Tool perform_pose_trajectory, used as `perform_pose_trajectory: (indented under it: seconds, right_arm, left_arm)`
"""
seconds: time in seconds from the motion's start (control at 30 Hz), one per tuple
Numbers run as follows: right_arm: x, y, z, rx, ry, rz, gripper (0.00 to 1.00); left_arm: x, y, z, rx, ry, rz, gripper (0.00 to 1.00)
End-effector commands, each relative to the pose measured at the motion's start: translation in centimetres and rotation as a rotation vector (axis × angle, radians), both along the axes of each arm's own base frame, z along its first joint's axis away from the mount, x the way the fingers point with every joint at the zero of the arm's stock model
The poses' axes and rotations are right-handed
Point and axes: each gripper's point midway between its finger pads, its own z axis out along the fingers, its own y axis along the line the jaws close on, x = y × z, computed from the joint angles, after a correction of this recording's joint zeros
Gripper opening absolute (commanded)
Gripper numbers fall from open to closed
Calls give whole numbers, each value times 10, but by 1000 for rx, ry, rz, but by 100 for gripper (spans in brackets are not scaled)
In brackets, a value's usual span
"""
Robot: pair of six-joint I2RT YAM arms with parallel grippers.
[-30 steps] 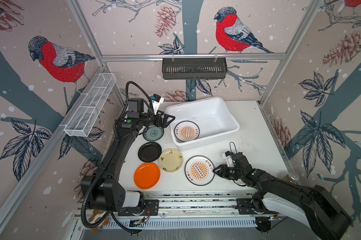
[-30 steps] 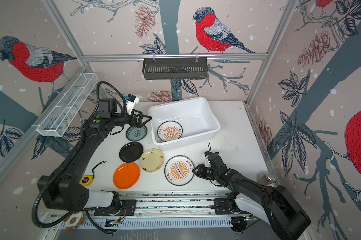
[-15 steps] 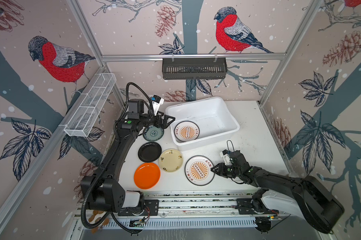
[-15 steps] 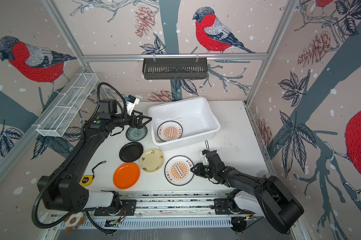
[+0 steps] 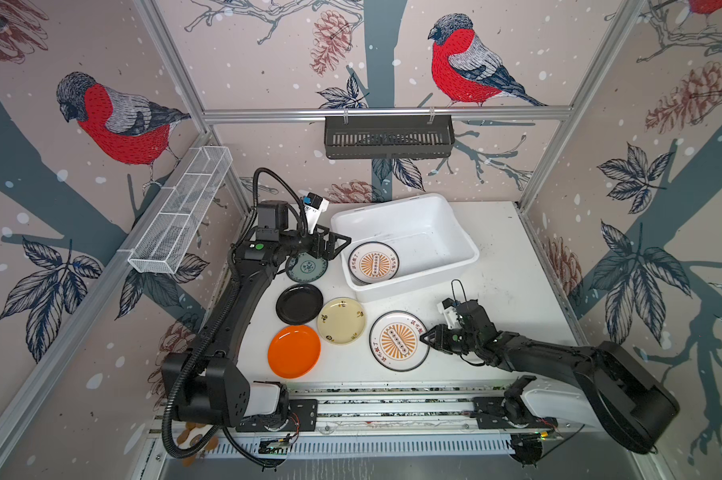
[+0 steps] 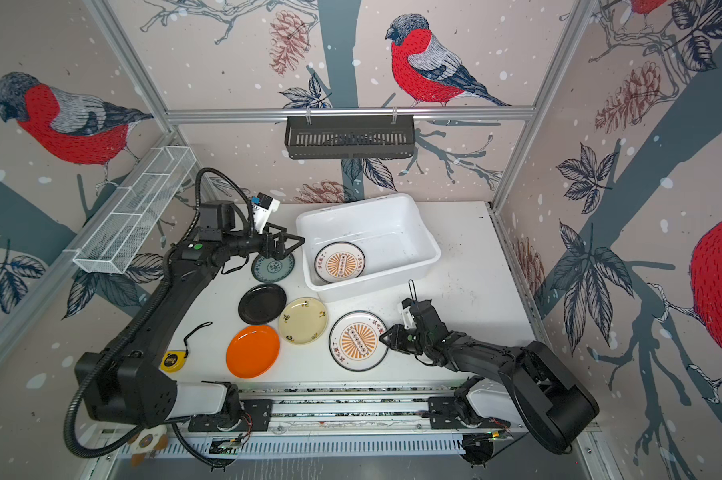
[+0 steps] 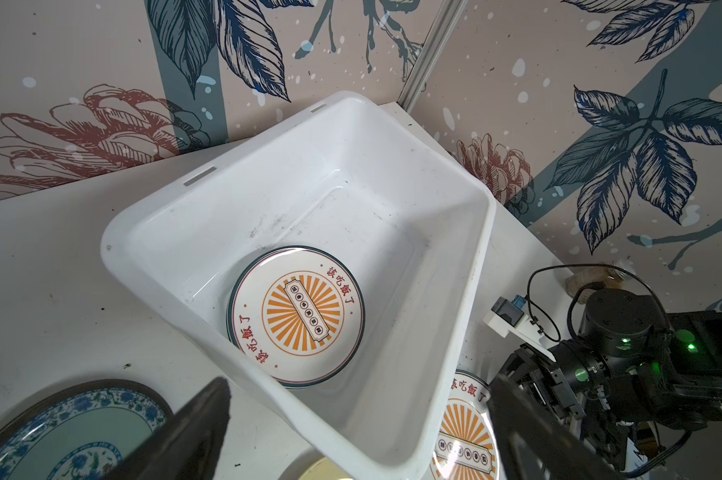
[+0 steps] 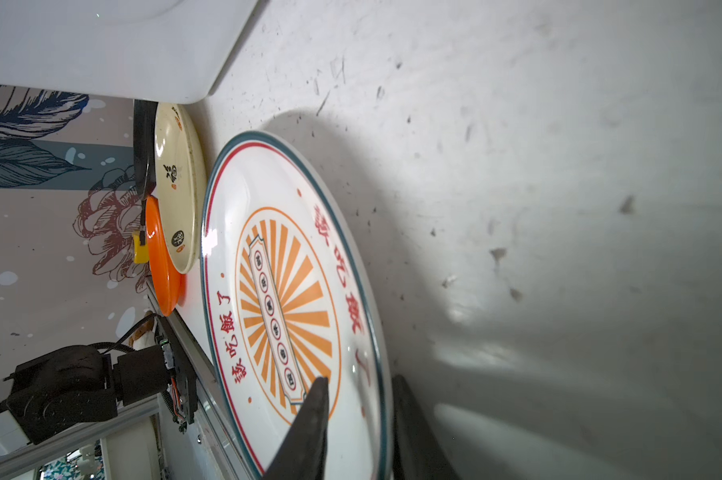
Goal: Place the plates into the plastic bin on the countertop
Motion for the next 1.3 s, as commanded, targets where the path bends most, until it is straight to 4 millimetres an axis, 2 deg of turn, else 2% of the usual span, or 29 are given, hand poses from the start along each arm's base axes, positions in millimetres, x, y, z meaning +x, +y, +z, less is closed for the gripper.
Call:
perform_pose_trajectory:
  seconds: [0.0, 0.43, 0.83, 0.97, 1.27]
  right_arm:
    - [-5, -11, -14, -67, 30, -18, 26]
    - [-5, -18, -18, -67, 24, -41, 16]
    - [-7, -21, -18, -40, 20, -45, 12]
    - [-5, -20, -11, -7, 0, -44, 7]
    - [3, -15, 21, 84, -80, -34, 3]
  left_arm:
    - [1, -3, 12, -16, -56, -17, 96]
    - [1, -4, 12, -30, -49, -20, 96]
    - [0, -4, 15, -36, -55, -21, 96]
    - [0, -4, 17, -37, -58, -21, 96]
    - [1, -4, 20, -38, -66, -19, 96]
